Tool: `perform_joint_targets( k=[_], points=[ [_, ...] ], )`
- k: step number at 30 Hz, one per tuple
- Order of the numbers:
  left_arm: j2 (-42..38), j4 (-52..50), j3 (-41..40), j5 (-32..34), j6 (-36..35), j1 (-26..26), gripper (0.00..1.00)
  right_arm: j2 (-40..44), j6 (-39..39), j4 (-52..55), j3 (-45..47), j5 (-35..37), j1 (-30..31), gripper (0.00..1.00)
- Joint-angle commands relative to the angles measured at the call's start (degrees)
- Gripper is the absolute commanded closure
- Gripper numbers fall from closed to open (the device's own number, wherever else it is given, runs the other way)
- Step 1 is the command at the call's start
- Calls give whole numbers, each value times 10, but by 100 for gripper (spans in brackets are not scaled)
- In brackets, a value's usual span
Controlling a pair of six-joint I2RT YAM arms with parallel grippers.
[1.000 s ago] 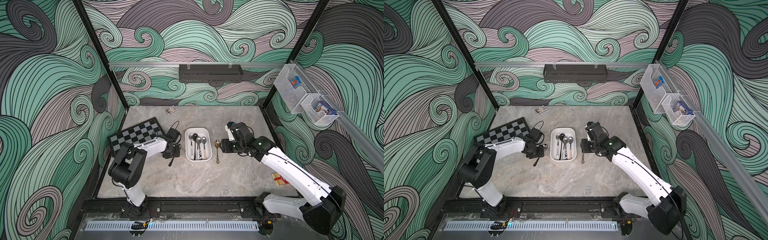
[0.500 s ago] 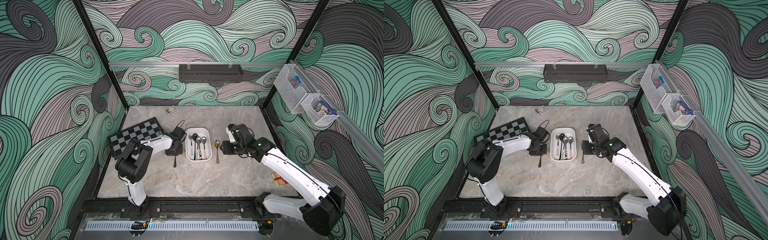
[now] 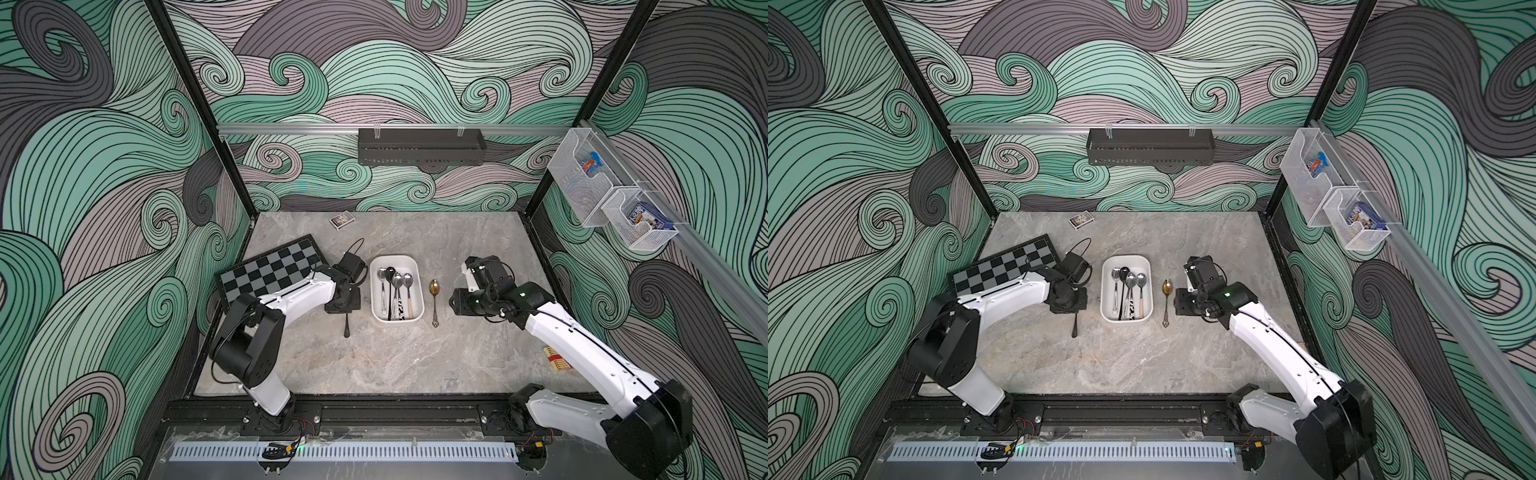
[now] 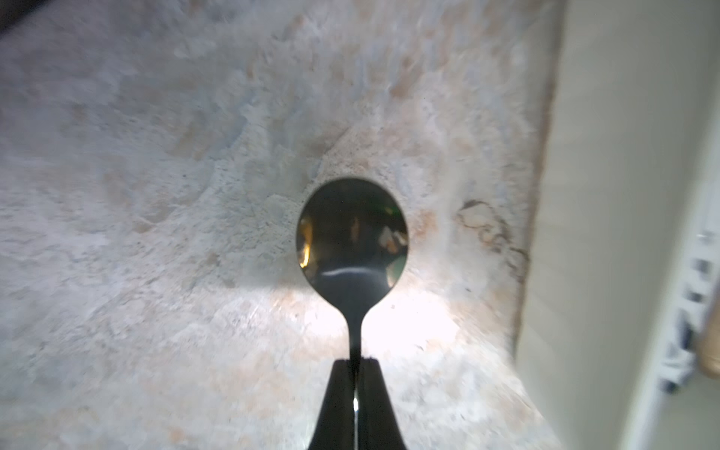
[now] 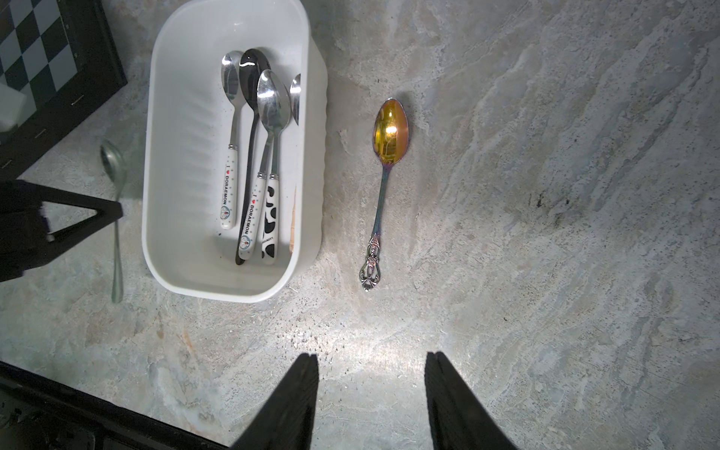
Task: Put the spoon into the storage box
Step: Pick up the spoon from the center of the board, then place the spoon in the storage box.
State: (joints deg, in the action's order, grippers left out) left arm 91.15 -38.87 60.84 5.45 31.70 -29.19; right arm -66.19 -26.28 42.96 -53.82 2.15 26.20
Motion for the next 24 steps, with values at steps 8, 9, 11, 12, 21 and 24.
perform_joint_targets(
  k=[8,9,11,12,21,24],
  points=[
    [-27,-80,151,-4,42,-90,100,17,12,-29,42,-28,-34,51],
    [-10,-90,175,-2,46,-98,100,19,13,-30,45,-30,-37,51],
    [31,-106,222,1,54,-108,100,22,14,-30,51,-34,-40,51],
    [51,-115,246,3,57,-113,100,26,14,-31,55,-34,-41,51],
    [209,-118,347,16,71,-124,100,47,25,-30,69,-41,-53,51],
    [239,-109,351,18,78,-125,100,47,26,-30,70,-47,-55,51]
  ],
)
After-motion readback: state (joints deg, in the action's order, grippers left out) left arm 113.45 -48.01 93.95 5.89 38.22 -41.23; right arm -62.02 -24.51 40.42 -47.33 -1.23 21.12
